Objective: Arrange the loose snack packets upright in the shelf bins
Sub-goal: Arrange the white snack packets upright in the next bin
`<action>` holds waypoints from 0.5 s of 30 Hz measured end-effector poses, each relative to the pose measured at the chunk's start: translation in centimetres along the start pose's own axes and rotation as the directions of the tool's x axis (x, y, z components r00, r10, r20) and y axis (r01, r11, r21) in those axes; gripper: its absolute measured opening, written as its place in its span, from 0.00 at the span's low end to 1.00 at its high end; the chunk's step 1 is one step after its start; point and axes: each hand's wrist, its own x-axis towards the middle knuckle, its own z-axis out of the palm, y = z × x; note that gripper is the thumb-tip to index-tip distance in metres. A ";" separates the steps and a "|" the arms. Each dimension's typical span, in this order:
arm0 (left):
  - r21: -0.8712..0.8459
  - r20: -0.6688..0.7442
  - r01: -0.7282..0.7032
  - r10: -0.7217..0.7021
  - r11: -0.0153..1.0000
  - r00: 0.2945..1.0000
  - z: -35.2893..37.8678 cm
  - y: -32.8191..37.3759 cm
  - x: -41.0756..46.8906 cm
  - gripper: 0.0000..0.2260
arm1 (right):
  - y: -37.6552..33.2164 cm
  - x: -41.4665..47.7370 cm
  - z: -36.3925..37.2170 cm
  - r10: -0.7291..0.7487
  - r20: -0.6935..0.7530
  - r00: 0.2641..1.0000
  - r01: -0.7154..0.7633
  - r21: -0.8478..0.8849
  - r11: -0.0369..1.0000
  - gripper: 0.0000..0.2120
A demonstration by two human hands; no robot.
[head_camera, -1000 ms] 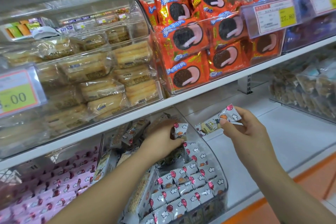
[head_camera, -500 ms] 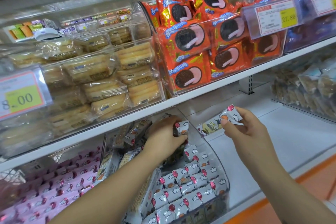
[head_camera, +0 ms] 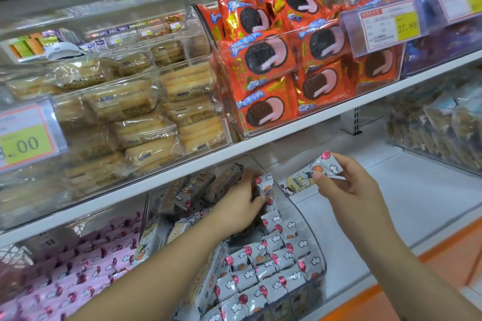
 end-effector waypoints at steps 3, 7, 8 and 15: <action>0.098 -0.027 -0.033 0.035 0.995 0.999 0.3 0.2 -0.2 0.21 | 0.0 0.0 0.0 0.003 0.004 1.000 -0.003 0.002 1.000 0.10; 0.221 0.020 -0.123 0.121 0.968 0.992 0.0 -0.7 -0.3 0.23 | 0.0 -0.1 -0.1 0.001 0.007 1.000 -0.001 -0.004 1.000 0.10; 0.254 0.075 -0.163 0.149 0.953 0.986 -0.2 -1.0 -0.3 0.23 | 0.0 -0.1 -0.1 -0.001 0.008 1.000 0.001 -0.002 1.000 0.10; 0.385 0.250 -0.252 0.163 0.888 0.954 -0.8 -0.7 0.1 0.23 | 0.0 -0.1 0.1 0.002 0.004 1.000 -0.002 -0.005 1.000 0.11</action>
